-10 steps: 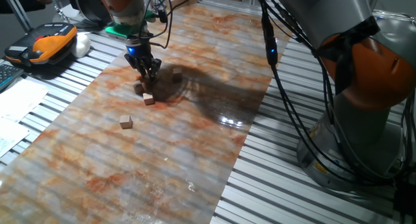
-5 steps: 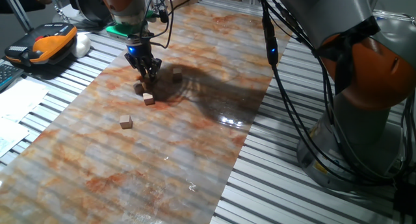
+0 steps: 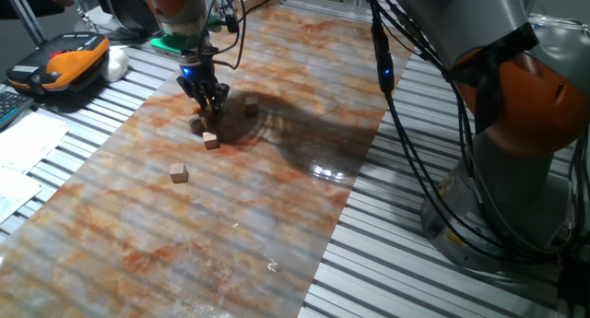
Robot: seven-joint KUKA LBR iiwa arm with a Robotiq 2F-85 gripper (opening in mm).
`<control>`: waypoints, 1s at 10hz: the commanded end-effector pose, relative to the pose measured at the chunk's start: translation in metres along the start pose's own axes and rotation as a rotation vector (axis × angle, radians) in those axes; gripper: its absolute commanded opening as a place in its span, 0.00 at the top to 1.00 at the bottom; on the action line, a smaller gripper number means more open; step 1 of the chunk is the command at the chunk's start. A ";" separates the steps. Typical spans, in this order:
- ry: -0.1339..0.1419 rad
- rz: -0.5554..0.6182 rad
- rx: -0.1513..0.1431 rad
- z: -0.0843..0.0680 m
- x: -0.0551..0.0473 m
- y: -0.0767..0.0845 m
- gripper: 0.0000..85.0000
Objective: Stack the blocks into a pyramid shape
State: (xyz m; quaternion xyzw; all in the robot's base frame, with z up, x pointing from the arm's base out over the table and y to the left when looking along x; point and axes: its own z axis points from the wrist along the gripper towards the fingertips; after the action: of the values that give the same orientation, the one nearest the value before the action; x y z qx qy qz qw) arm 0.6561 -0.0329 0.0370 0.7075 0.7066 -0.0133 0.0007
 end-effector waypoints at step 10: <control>-0.006 -0.009 0.003 0.000 0.000 -0.002 0.60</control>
State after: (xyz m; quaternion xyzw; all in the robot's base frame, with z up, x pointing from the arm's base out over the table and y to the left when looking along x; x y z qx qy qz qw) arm 0.6538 -0.0327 0.0365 0.7041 0.7099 -0.0166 0.0019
